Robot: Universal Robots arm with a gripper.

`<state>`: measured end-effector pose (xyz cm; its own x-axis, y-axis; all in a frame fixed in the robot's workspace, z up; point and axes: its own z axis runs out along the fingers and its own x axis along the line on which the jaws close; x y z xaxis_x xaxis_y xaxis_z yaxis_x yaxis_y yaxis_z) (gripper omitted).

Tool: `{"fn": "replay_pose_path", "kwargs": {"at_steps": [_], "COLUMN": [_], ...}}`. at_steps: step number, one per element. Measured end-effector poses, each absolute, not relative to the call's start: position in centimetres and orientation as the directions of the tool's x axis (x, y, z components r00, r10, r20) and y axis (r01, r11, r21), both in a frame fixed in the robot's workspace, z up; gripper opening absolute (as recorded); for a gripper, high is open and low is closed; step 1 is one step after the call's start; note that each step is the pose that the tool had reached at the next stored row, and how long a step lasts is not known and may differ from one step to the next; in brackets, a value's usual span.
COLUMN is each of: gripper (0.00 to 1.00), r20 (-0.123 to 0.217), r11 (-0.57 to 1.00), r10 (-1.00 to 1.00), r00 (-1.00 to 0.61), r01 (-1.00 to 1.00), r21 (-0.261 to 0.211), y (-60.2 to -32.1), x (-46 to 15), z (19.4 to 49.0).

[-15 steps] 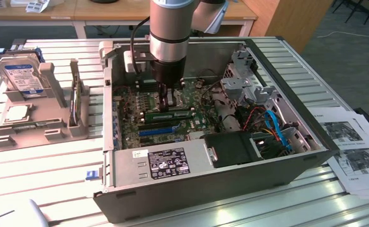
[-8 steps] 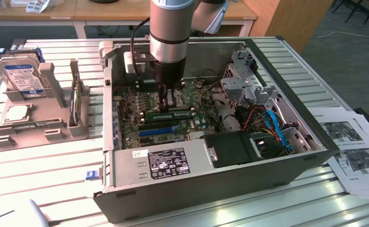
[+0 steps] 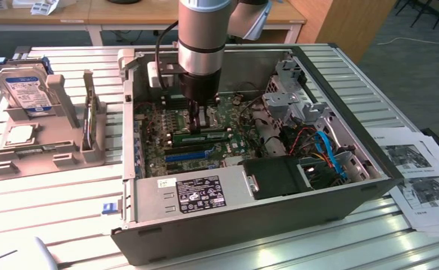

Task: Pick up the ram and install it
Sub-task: 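Press down the ram until it locks into place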

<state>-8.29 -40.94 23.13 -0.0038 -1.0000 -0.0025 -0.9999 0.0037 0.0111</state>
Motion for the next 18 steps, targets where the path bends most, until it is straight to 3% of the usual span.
{"fn": "replay_pose_path", "kwargs": {"at_steps": [18], "gripper": [0.10], "r20": [-0.002], "r11": [0.004], "r10": [-1.000], "r00": [-0.004], "r01": [-1.000], "r21": [0.011], "y": [-40.94], "x": [-8.30], "z": [22.76]}}
